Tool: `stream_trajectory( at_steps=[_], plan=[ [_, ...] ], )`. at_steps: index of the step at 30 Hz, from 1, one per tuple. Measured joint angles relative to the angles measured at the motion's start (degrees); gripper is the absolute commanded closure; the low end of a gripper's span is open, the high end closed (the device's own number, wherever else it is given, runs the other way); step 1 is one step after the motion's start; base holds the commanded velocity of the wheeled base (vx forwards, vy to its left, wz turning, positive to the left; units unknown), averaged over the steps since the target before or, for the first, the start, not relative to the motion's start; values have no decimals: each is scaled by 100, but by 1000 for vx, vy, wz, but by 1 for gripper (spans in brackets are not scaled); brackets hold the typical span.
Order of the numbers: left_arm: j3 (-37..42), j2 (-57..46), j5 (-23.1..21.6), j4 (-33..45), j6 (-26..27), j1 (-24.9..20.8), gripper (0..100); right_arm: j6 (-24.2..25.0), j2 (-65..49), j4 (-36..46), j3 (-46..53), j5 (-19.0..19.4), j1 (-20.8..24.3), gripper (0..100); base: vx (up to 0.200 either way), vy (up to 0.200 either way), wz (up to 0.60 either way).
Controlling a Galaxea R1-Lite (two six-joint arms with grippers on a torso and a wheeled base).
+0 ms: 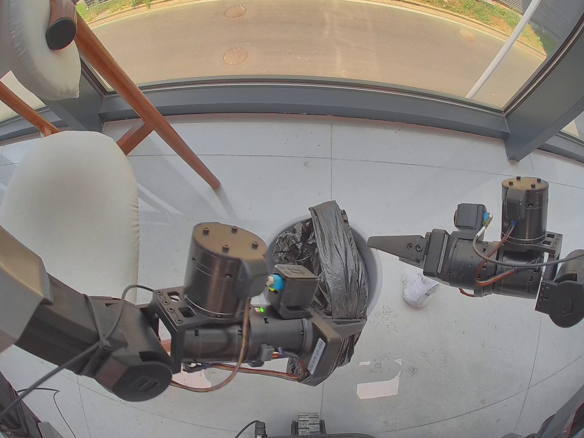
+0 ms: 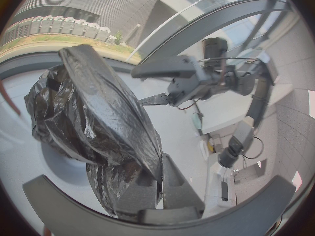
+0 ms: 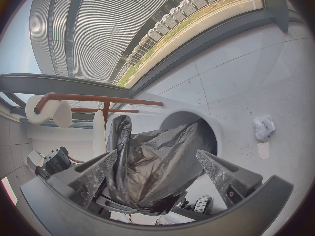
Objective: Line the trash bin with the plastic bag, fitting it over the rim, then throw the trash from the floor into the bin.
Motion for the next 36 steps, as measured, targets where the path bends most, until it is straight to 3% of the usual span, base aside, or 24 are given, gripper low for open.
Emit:
stream_trajectory(
  at_steps=[6,16,21,36],
  plan=[
    [258,-74,-1493,-345,483,551,100,-17,-201,-9,179,29,-99,0,0,0,0],
    [842,-208,-2556,-477,905,830,100,-33,-424,-35,173,166,91,0,0,0,0],
    [956,-240,-2706,-471,1058,844,100,-90,-463,-28,163,199,391,0,0,0,0],
    [956,-258,-2690,-463,1068,722,100,-284,-277,-44,74,213,571,0,0,0,0]
  ],
)
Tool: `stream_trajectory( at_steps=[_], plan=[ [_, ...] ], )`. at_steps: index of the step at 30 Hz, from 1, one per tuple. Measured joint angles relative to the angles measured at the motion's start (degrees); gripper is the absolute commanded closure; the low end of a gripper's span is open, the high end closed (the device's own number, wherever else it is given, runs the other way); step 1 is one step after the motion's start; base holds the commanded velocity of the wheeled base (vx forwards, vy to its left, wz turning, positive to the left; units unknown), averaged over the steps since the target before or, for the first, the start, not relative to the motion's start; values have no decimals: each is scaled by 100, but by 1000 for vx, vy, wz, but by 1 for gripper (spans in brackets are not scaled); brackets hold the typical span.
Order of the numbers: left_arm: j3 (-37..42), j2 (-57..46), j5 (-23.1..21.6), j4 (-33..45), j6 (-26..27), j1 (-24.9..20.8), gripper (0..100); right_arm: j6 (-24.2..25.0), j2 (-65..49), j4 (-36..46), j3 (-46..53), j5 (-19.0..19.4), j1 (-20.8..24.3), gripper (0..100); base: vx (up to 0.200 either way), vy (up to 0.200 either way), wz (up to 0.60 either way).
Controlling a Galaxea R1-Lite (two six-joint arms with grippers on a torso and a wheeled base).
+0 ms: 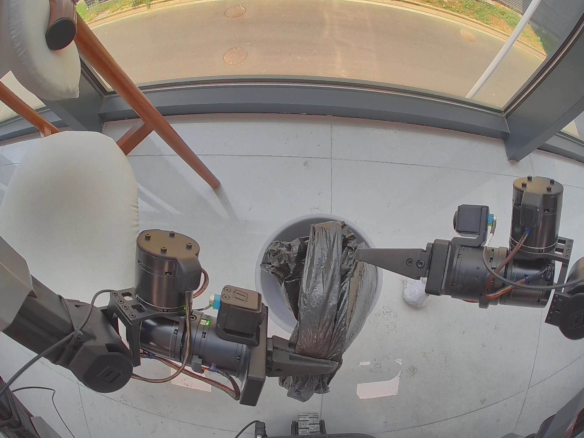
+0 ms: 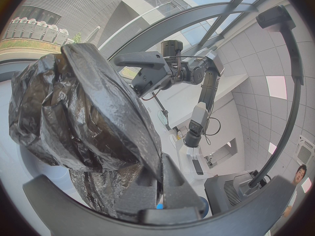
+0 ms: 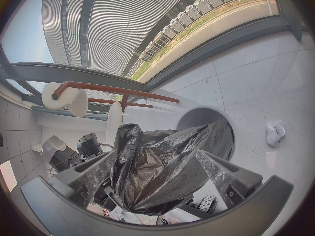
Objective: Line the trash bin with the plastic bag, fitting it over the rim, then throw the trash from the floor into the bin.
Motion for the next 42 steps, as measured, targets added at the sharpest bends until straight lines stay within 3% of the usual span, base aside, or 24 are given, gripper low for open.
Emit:
stream_trajectory(
  at_steps=[21,27,32,33,42],
  plan=[
    [-218,20,35,4,-32,-256,100,-78,327,7,-155,32,151,0,0,0,0],
    [-228,30,39,11,-27,-289,100,-89,369,0,-269,227,229,0,0,0,0],
    [-221,44,39,11,-22,-335,100,-329,400,0,-325,271,260,0,0,0,0],
    [-218,49,39,9,-22,-338,100,-378,406,0,-330,273,260,100,0,0,0],
    [-228,123,44,-10,-11,-327,100,-1008,485,9,-243,290,182,100,0,0,0]
  ],
)
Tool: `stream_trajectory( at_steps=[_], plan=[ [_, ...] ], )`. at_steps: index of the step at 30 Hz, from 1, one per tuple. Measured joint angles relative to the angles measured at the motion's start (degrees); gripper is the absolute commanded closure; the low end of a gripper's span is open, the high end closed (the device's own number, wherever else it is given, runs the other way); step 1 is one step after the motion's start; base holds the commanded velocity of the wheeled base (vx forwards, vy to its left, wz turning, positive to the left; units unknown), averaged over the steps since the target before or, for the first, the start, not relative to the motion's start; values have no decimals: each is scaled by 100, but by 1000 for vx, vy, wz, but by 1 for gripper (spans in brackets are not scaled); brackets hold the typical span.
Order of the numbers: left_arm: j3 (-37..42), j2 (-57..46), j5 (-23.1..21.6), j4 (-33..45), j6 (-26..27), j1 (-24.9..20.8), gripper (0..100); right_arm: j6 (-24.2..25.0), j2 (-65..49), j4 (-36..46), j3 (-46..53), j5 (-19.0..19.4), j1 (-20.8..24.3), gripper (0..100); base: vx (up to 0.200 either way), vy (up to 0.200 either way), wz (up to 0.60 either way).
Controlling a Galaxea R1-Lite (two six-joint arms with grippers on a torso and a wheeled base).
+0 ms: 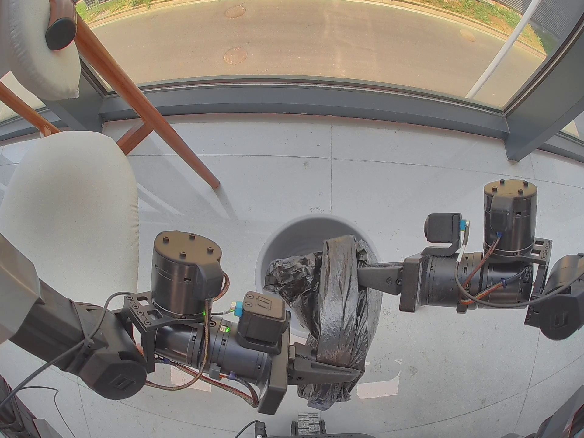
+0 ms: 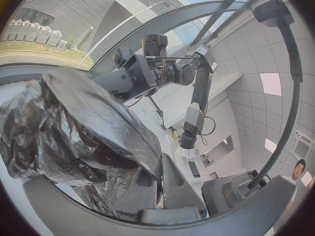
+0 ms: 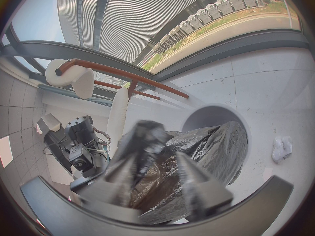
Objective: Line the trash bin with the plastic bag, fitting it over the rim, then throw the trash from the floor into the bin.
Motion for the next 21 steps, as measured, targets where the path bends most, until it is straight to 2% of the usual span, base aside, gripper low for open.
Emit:
stream_trajectory(
  at_steps=[5,9,13,18,21],
  plan=[
    [35,15,77,2,0,22,100,-235,17,-1,20,10,-134,100,0,0,0],
    [95,21,417,-1,-7,27,100,-389,28,-6,0,10,-283,100,0,0,0],
    [182,30,561,-6,-2,33,100,-413,28,-15,-35,11,-462,100,0,0,0],
    [184,61,1070,-45,-16,99,100,-411,32,-236,-72,5,-617,100,0,0,0],
    [145,116,1382,-343,-128,129,100,-397,65,-513,-90,-1,-674,100,0,0,0]
  ],
)
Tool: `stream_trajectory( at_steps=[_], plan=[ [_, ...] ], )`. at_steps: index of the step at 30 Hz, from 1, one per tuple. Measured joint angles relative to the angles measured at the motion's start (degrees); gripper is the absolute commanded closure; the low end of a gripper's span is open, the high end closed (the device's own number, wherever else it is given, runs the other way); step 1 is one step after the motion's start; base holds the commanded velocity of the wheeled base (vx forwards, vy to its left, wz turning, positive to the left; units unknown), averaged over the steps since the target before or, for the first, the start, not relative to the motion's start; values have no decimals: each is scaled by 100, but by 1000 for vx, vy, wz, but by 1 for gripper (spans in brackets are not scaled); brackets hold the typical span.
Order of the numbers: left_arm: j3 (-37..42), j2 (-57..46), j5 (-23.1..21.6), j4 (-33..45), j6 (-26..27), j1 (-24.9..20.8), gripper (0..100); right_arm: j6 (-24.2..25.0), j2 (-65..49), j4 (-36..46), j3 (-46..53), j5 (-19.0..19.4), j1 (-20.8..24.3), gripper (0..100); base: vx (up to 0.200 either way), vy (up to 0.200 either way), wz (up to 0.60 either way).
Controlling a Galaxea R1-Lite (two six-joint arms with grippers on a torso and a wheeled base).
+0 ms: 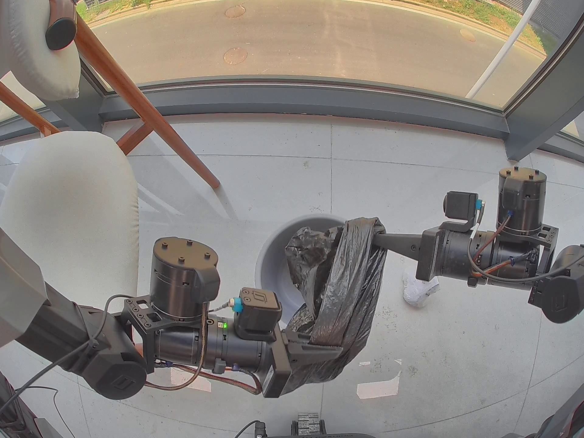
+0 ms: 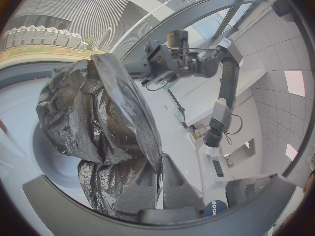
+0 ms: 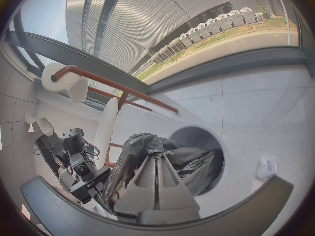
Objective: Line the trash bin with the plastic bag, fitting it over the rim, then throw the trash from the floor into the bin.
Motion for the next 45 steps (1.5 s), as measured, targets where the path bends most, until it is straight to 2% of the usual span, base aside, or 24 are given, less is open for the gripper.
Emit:
stream_trajectory(
  at_steps=[2,5,10,15,23,27,34,40,45],
  plan=[
    [-18,26,57,-158,-139,7,100,1,38,-78,-9,-2,-23,100,0,0,0],
    [-72,89,262,-575,-716,18,100,-10,101,-123,-20,-5,-45,100,0,0,0],
    [-234,255,499,-1044,-1056,22,100,-104,206,-141,-26,-7,-94,100,0,0,0],
    [-344,395,575,-1095,-1250,33,100,-541,344,-144,-37,-7,-343,100,0,0,0],
    [-918,518,1073,-1101,-2167,-140,100,-651,449,-106,-23,162,-762,100,0,0,0],
    [-1248,631,1297,-1065,-2265,-240,100,-788,452,-87,41,444,-1086,100,0,0,0],
    [-1364,856,1938,-1035,-2282,-489,100,-1409,471,-73,286,1074,-1597,100,0,0,0],
    [-1298,1075,2587,-1052,-2256,-566,100,-1847,669,-148,463,1197,-1809,100,0,0,0],
    [-1618,1241,3115,-1057,-2246,-527,100,-2070,1028,-533,385,1206,-1892,100,0,0,0]
  ],
)
